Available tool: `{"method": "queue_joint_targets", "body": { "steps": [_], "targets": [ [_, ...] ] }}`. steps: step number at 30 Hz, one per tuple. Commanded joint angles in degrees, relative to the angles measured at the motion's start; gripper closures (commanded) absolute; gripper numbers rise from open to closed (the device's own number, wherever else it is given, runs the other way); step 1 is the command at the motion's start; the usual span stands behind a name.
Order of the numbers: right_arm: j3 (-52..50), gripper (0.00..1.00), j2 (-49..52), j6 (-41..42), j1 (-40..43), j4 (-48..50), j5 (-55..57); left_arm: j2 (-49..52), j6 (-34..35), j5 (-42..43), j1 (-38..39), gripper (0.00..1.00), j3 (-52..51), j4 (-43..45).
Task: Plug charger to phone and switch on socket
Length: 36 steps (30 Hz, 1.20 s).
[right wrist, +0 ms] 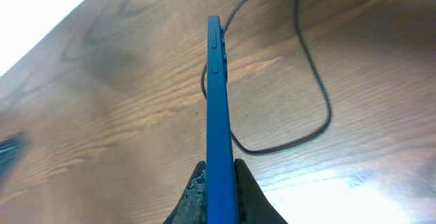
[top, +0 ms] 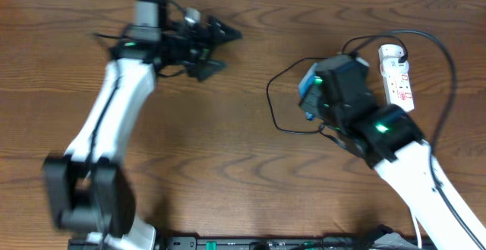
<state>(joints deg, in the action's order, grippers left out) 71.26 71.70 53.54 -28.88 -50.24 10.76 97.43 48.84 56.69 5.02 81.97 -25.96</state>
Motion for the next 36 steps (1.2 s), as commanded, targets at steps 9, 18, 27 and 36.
{"method": "queue_joint_targets", "body": {
  "steps": [9, 18, 27, 36],
  "targets": [
    [-12.6, 0.99, -18.5, -4.5, 7.8, 8.1, -5.8, -31.0, -23.7, -24.6, -8.8, 0.02, 0.1, -35.5],
    [-46.1, 0.99, -17.9, 13.9, 10.9, 67.4, -28.1, -42.0, -21.1, -44.7, -8.8, 0.02, -2.7, -52.5],
    [-52.0, 0.99, 5.3, 24.3, 10.8, 108.9, -41.4, -45.5, 4.0, -33.6, -8.8, 0.02, -34.8, -31.1],
    [-52.0, 0.99, 6.8, 30.3, 10.8, 109.8, -46.4, -32.3, 24.3, -1.7, -5.0, 0.02, -49.8, 31.6]
  ]
}}
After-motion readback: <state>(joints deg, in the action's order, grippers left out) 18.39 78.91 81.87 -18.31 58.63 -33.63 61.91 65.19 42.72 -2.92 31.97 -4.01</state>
